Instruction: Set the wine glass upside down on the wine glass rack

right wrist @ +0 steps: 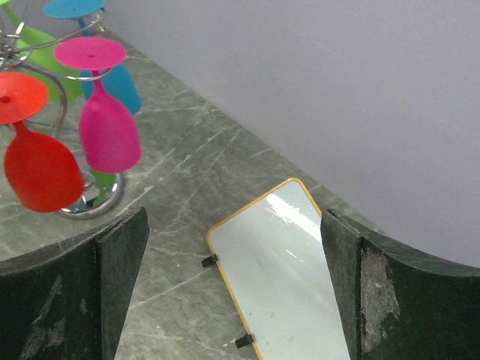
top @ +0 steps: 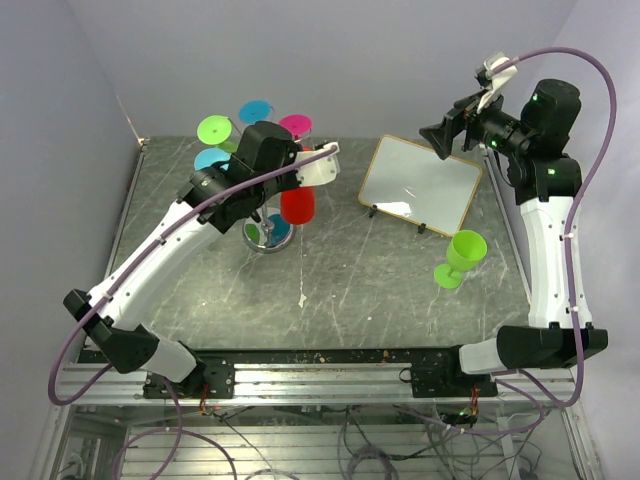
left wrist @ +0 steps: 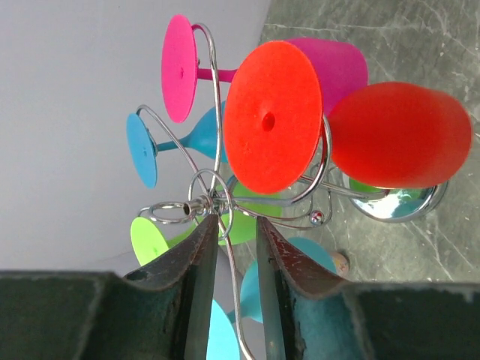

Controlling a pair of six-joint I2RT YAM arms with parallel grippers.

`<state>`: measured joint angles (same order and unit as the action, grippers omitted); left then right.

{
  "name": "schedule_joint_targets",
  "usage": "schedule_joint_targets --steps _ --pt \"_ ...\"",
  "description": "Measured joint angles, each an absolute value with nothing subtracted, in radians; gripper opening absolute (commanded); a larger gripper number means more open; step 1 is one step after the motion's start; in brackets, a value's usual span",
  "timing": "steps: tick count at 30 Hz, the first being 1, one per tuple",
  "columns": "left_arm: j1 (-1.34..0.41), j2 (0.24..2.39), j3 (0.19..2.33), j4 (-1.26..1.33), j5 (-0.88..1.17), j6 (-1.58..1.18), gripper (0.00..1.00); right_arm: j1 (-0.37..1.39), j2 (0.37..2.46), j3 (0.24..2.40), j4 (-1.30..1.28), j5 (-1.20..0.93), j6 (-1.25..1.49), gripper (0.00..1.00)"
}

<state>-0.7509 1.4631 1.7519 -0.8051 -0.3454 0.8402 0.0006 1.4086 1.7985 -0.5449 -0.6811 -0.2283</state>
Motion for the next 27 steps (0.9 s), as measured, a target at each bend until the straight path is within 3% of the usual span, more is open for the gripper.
schedule_joint_targets --steps 6,10,12,13,27 --pt "-0.741 1.429 1.755 -0.849 -0.3 0.829 0.46 -0.005 1.401 1.783 -0.545 -0.593 -0.278 0.98" --pt "-0.733 1.404 1.793 -0.942 -0.203 0.82 0.65 -0.006 1.365 1.733 -0.552 -0.519 -0.325 0.98" --pt "-0.731 1.386 1.816 -0.994 -0.143 0.817 0.9 -0.006 1.344 1.707 -0.555 -0.485 -0.344 0.99" --pt "-0.73 1.374 1.827 -1.019 -0.109 0.819 0.93 -0.006 1.329 1.689 -0.558 -0.464 -0.356 0.99" --pt "-0.69 1.256 1.794 -1.162 0.181 0.817 0.99 -0.17 1.116 1.29 -0.647 -0.184 -0.424 0.96"
